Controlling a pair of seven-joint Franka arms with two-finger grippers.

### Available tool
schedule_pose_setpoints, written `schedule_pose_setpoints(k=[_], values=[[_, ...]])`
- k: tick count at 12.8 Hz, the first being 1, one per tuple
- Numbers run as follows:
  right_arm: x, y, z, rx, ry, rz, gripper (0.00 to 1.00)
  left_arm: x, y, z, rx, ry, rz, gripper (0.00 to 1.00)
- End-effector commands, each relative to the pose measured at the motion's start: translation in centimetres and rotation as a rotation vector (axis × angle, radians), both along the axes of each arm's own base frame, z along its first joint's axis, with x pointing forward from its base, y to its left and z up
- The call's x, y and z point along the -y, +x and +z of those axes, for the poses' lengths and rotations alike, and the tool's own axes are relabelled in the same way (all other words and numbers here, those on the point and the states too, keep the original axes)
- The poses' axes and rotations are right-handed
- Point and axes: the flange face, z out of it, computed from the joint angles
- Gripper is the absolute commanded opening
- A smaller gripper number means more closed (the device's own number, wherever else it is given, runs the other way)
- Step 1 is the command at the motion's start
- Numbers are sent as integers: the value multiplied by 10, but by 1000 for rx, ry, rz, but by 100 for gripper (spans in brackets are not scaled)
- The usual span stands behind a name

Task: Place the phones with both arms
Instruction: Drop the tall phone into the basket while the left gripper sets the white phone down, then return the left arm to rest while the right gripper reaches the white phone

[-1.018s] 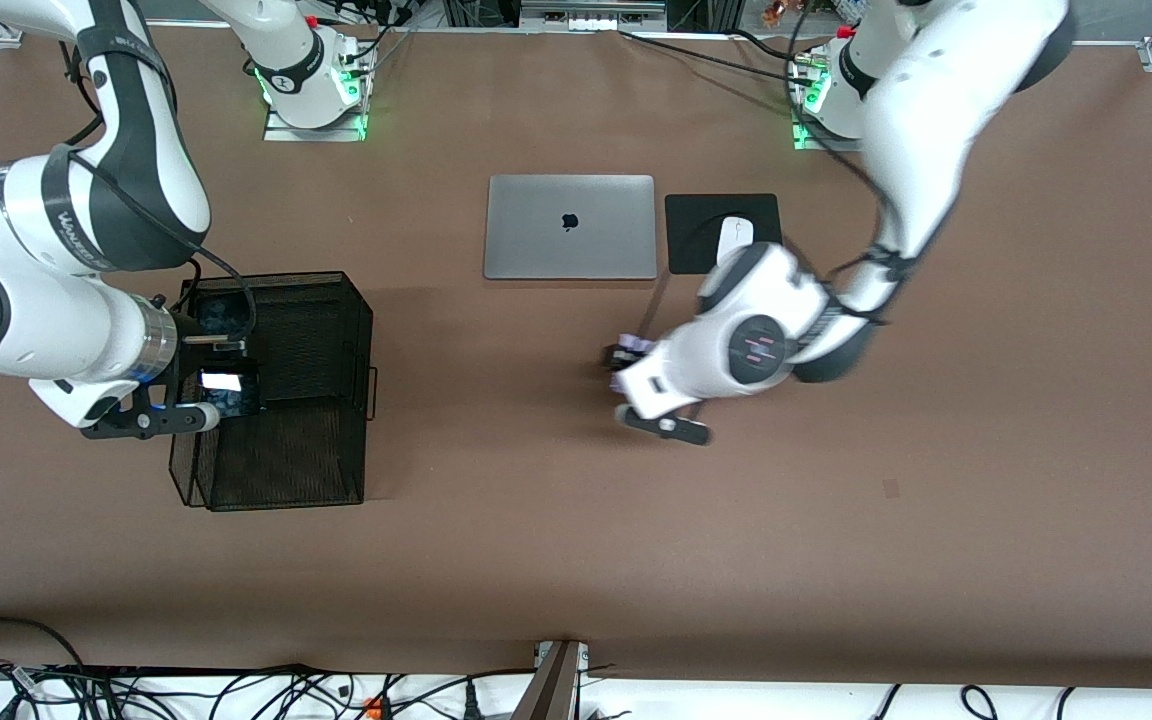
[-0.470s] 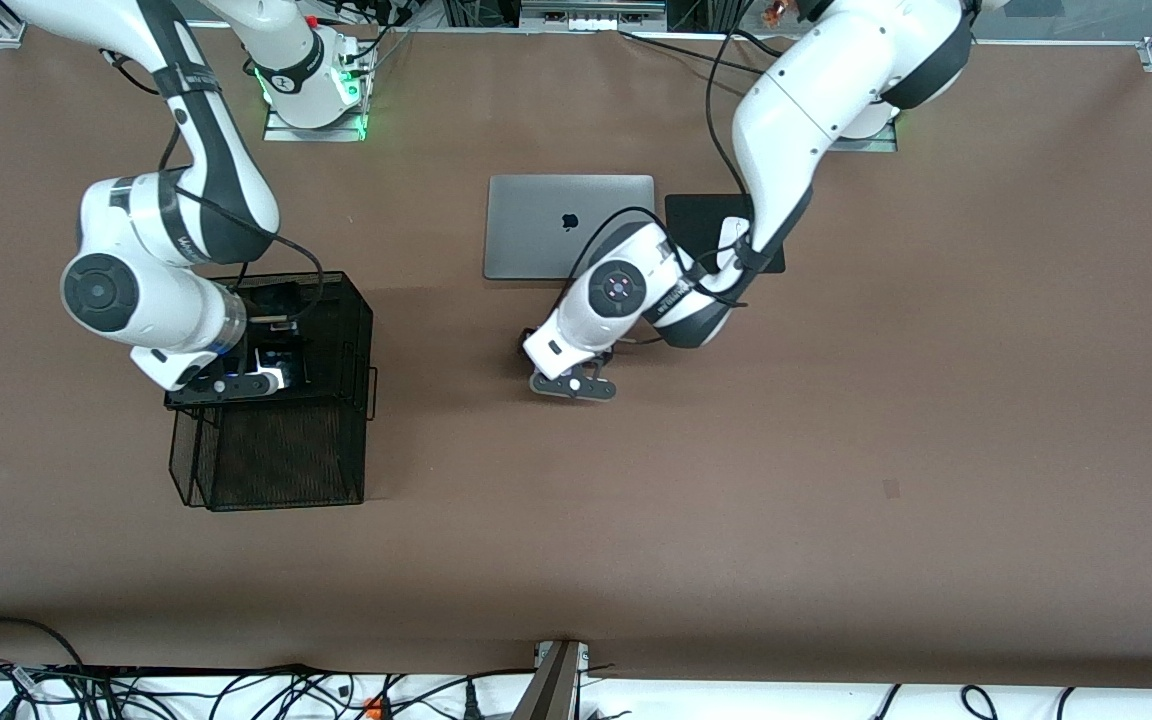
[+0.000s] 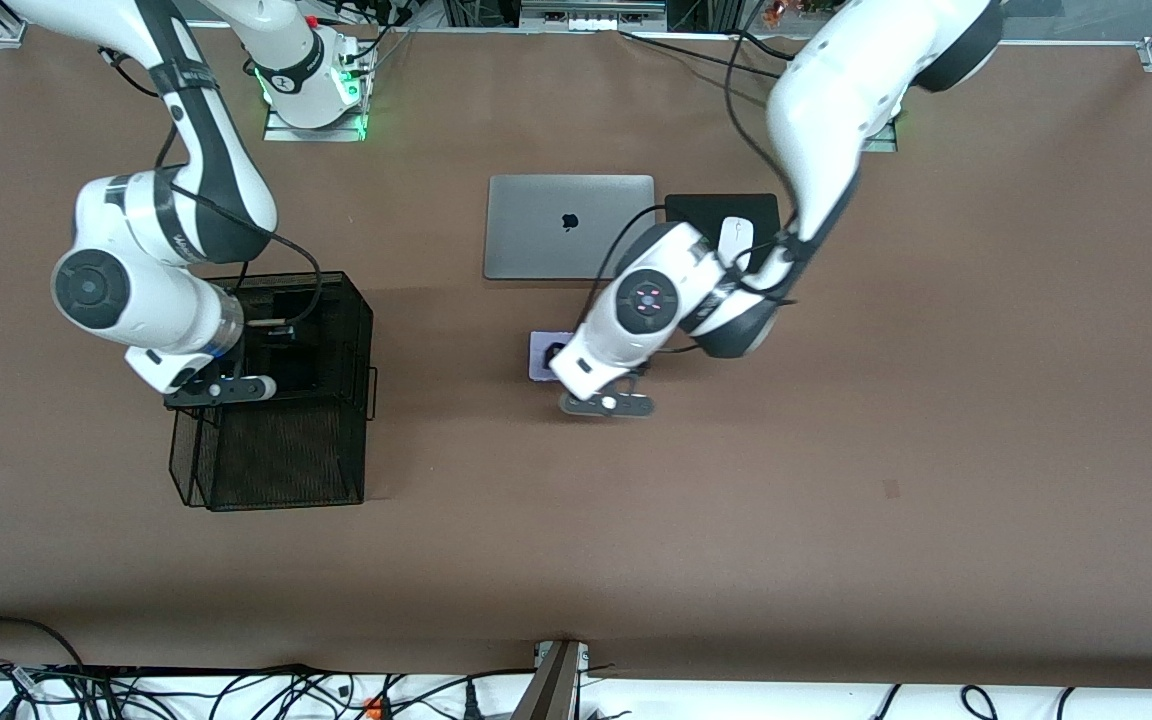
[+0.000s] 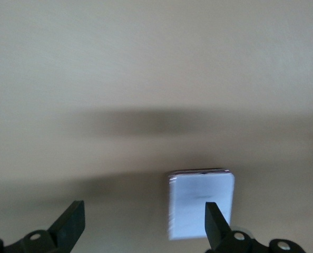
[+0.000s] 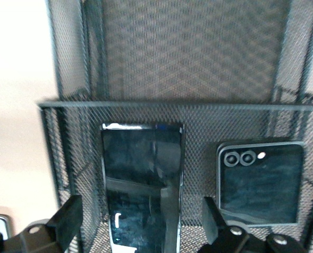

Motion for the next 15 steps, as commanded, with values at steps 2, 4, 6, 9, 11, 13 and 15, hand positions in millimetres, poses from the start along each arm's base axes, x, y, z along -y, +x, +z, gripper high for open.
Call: schedule_pose_setpoints(k=[2, 4, 6, 9, 11, 13, 15], values=[[-7, 19, 73, 6, 14, -55, 100, -108, 40, 90, -4, 60, 4, 100], [-40, 20, 95, 20, 16, -91, 100, -178, 60, 121, -8, 90, -1, 100], [-95, 20, 96, 25, 30, -150, 100, -236, 69, 167, 56, 137, -84, 100], [-197, 19, 80, 46, 15, -260, 100, -320, 51, 243, 49, 177, -178, 100], [-264, 12, 58, 80, 9, -341, 100, -377, 31, 282, 23, 168, -140, 100], [-333, -12, 15, 140, -8, -346, 100, -418, 7, 309, 23, 171, -143, 100], [-383, -36, -34, 182, -9, -327, 100, -439, -12, 322, 47, 178, -129, 100]])
